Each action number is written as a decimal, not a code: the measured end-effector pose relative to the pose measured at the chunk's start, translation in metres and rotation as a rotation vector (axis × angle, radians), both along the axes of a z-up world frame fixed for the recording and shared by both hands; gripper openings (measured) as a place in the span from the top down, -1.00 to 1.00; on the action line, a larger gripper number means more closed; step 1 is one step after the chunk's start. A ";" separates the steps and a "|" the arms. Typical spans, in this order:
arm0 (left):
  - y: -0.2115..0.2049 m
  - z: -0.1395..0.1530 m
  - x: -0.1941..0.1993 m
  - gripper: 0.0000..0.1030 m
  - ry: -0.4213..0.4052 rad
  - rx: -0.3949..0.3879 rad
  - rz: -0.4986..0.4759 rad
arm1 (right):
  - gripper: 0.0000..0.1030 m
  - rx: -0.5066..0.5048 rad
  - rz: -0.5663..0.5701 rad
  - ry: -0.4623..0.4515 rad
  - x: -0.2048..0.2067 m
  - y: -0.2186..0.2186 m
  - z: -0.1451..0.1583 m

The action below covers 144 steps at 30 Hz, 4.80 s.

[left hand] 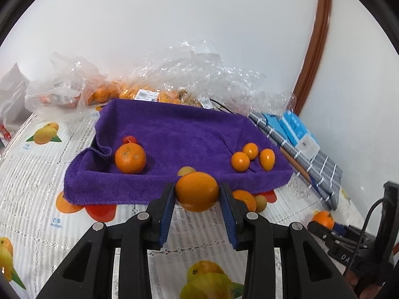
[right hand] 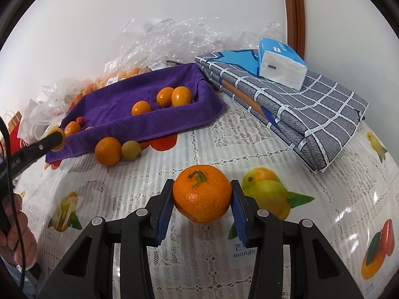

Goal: Organize fruits
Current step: 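Carry both held oranges over the purple towel, then lower and open the right gripper while the left releases its orange onto the towel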

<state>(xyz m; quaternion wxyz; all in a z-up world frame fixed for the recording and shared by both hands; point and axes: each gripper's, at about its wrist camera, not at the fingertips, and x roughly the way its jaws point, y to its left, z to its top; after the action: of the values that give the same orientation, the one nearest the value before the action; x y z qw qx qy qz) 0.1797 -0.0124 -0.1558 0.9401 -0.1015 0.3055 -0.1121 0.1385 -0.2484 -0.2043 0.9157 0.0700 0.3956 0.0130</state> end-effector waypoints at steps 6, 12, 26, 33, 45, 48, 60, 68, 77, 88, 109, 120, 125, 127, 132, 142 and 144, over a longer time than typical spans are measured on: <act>0.023 0.007 -0.003 0.33 -0.014 -0.088 0.053 | 0.16 0.033 -0.015 -0.012 0.001 0.003 0.012; 0.036 0.020 -0.003 0.33 -0.024 -0.139 0.053 | 0.16 0.020 -0.008 -0.062 0.008 0.015 0.043; 0.050 0.086 0.034 0.33 -0.125 -0.066 0.118 | 0.16 0.085 0.009 -0.148 0.081 0.030 0.088; 0.039 0.053 0.068 0.33 -0.102 -0.091 0.117 | 0.16 0.115 0.030 -0.174 0.111 0.036 0.077; 0.071 0.014 0.094 0.33 -0.013 -0.157 0.150 | 0.15 0.110 -0.006 -0.131 0.126 0.014 0.046; 0.075 0.007 0.097 0.33 0.012 -0.172 0.149 | 0.15 0.125 0.010 -0.098 0.130 0.015 0.038; 0.038 -0.007 0.099 0.33 0.068 -0.112 0.047 | 0.15 0.100 0.088 -0.041 0.134 0.040 0.021; 0.026 -0.011 0.100 0.32 0.090 -0.073 0.037 | 0.15 0.091 0.098 -0.014 0.139 0.049 0.011; 0.017 -0.017 0.102 0.32 0.115 -0.051 0.024 | 0.14 0.051 0.091 -0.017 0.140 0.056 0.008; 0.013 -0.018 0.103 0.32 0.125 -0.024 0.021 | 0.14 0.038 0.098 -0.055 0.135 0.056 0.014; 0.011 -0.021 0.104 0.32 0.159 -0.022 0.001 | -0.03 -0.016 0.019 -0.146 0.124 0.051 0.025; 0.012 -0.015 0.099 0.32 0.118 -0.034 0.008 | -0.06 0.001 0.014 -0.156 0.119 0.046 0.031; 0.024 -0.007 0.094 0.22 0.093 -0.065 0.028 | -0.06 0.020 0.049 -0.106 0.109 0.050 0.032; 0.028 -0.005 0.093 0.22 0.093 -0.079 0.035 | -0.06 0.019 0.071 -0.083 0.100 0.055 0.031; 0.037 -0.002 0.082 0.22 0.075 -0.049 0.076 | -0.06 -0.020 0.090 -0.061 0.077 0.066 0.028; 0.067 -0.004 0.026 0.16 0.062 -0.013 0.124 | -0.06 0.011 0.139 -0.016 0.057 0.083 0.018; 0.072 -0.004 0.020 0.16 0.054 -0.019 0.124 | -0.02 0.006 0.130 -0.019 0.055 0.080 0.017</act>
<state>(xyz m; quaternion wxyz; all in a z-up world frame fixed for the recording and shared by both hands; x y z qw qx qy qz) 0.2002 0.0591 -0.1598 0.9356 -0.1320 0.3229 -0.0537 0.1930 -0.1687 -0.1874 0.9165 0.0468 0.3903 0.0745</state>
